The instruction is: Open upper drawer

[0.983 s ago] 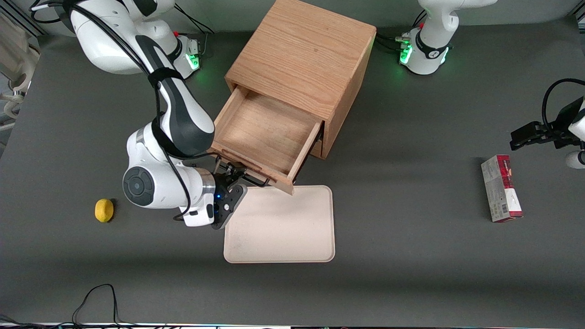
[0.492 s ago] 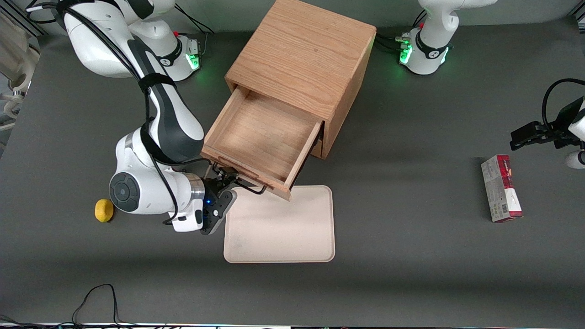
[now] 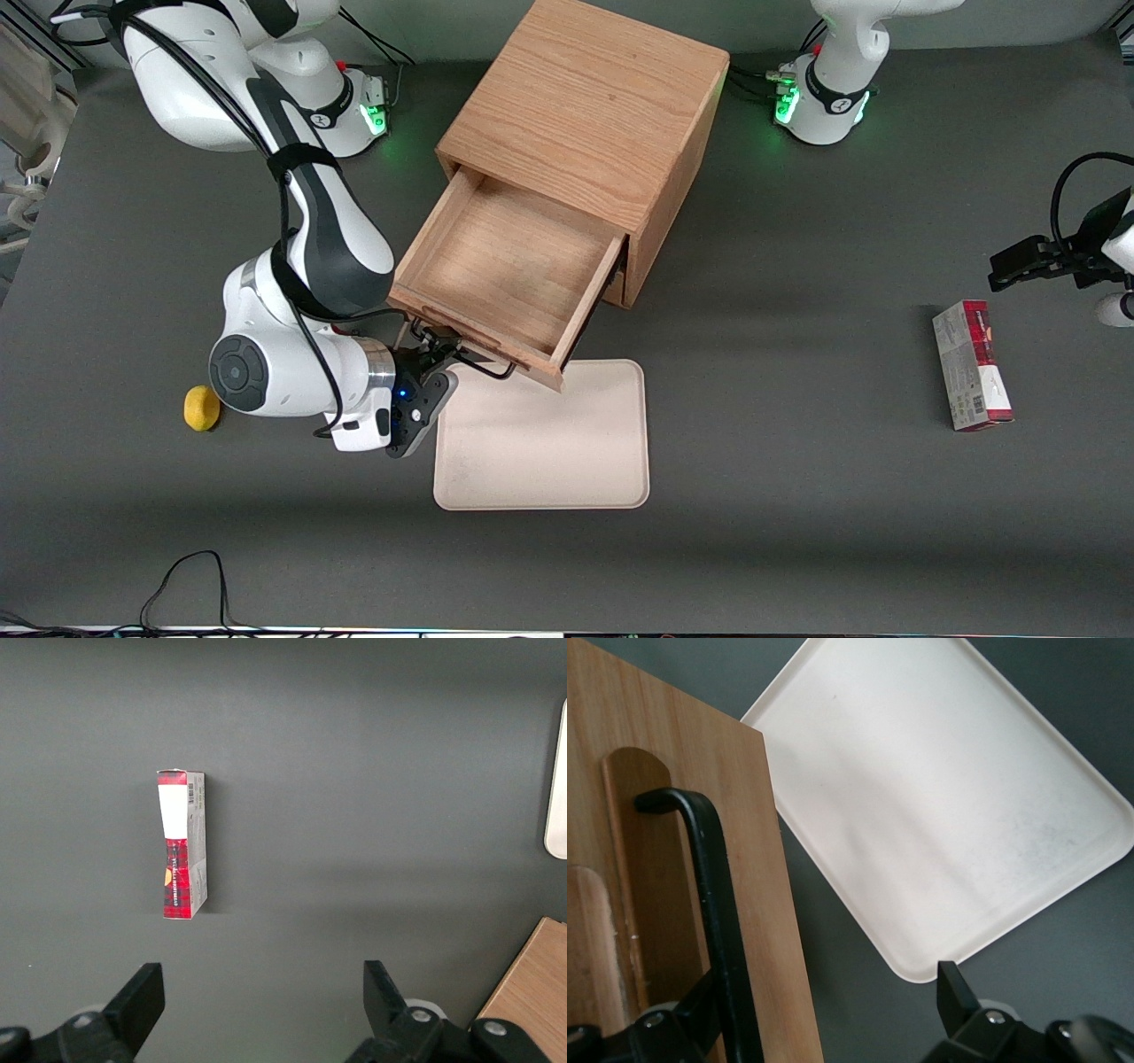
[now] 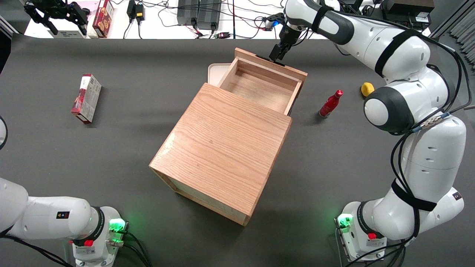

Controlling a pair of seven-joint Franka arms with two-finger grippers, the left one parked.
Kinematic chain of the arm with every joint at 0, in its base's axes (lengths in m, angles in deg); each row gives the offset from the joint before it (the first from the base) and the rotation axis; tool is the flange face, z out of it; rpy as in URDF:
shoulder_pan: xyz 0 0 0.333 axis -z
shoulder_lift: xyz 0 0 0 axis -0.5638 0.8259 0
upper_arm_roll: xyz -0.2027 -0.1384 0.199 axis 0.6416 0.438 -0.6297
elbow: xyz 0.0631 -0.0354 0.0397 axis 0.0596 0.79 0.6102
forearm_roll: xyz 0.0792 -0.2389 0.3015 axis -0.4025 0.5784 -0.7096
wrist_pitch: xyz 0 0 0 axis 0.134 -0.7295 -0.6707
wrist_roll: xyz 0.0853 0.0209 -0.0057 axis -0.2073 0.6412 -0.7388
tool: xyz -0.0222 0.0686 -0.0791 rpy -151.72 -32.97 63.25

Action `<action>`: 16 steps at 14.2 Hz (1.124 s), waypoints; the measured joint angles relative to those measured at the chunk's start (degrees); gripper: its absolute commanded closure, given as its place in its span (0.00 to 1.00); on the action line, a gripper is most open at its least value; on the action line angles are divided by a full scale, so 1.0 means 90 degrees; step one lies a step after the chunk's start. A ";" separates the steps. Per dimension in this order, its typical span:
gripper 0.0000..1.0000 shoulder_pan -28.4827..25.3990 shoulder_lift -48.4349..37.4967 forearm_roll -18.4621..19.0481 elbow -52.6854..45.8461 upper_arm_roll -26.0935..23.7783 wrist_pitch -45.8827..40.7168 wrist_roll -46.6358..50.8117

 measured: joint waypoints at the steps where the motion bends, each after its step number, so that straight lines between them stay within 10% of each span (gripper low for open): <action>1: 0.00 0.0006 0.0002 0.0000 -0.0004 0.0000 0.0023 0.0000; 16: 0.00 0.0124 0.0298 -0.0225 -0.0394 0.0000 -0.0003 0.0000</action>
